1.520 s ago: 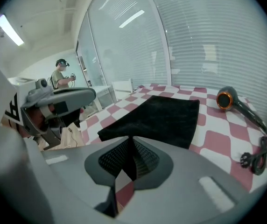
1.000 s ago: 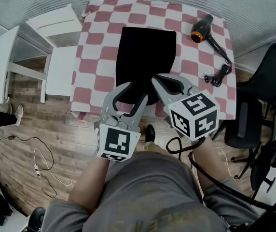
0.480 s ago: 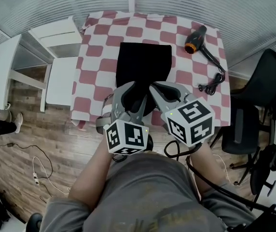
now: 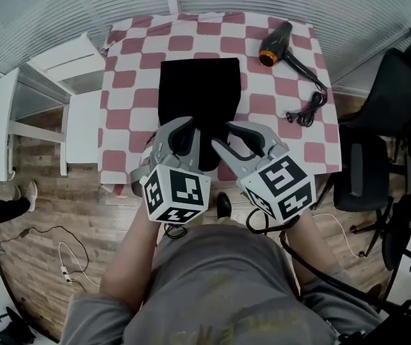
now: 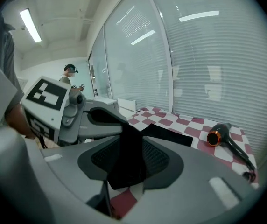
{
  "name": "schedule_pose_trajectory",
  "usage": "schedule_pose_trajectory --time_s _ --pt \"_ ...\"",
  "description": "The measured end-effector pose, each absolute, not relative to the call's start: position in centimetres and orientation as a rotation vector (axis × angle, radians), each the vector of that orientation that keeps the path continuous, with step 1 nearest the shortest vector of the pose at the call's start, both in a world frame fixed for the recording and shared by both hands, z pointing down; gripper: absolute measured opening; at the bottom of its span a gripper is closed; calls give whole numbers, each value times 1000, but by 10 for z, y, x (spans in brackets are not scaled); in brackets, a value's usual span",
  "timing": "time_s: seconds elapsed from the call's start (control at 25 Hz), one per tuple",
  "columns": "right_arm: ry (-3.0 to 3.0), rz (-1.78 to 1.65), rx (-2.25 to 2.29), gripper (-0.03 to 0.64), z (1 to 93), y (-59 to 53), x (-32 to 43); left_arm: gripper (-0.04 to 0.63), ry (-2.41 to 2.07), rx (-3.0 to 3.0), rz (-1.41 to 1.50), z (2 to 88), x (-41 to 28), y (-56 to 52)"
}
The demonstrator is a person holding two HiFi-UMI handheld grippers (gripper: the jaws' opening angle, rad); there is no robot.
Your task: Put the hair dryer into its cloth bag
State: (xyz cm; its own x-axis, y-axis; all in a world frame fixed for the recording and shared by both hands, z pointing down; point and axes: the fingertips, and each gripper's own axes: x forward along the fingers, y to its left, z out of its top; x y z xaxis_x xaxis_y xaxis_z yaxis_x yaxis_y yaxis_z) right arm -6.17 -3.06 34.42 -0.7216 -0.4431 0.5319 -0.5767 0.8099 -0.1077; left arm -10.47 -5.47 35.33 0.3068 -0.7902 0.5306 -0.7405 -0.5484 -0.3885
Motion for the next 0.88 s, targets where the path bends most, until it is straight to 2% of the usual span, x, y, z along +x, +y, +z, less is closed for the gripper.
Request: schedule_pose_trajectory --time_s 0.24,0.36,0.4,0.52,0.64,0.68,0.8,0.88 --pt "-2399 180 853 218 362 -27 -55 11 1431 -2480 -1111 348 -102 -57" --pt "-2338 110 868 218 376 -26 -56 11 1390 -2487 -1125 350 -96 -55" --pt "-2311 85 885 210 379 -26 -54 11 1379 -2490 -1130 350 -96 -55" --pt "-2244 39 977 115 379 -32 -42 13 1348 -2499 -1144 353 -94 -52" --pt "-2243 30 1031 61 371 -36 -34 13 1334 -2495 -1149 355 -93 -51" --pt "-2253 26 1029 66 368 -35 -34 13 1333 -2492 -1151 356 -92 -51" --pt "-2306 0 954 169 359 -25 -44 13 1332 -2492 -1152 356 -91 -51" --pt "-2328 -52 902 203 355 -17 -55 13 1329 -2498 -1149 356 -90 -50"
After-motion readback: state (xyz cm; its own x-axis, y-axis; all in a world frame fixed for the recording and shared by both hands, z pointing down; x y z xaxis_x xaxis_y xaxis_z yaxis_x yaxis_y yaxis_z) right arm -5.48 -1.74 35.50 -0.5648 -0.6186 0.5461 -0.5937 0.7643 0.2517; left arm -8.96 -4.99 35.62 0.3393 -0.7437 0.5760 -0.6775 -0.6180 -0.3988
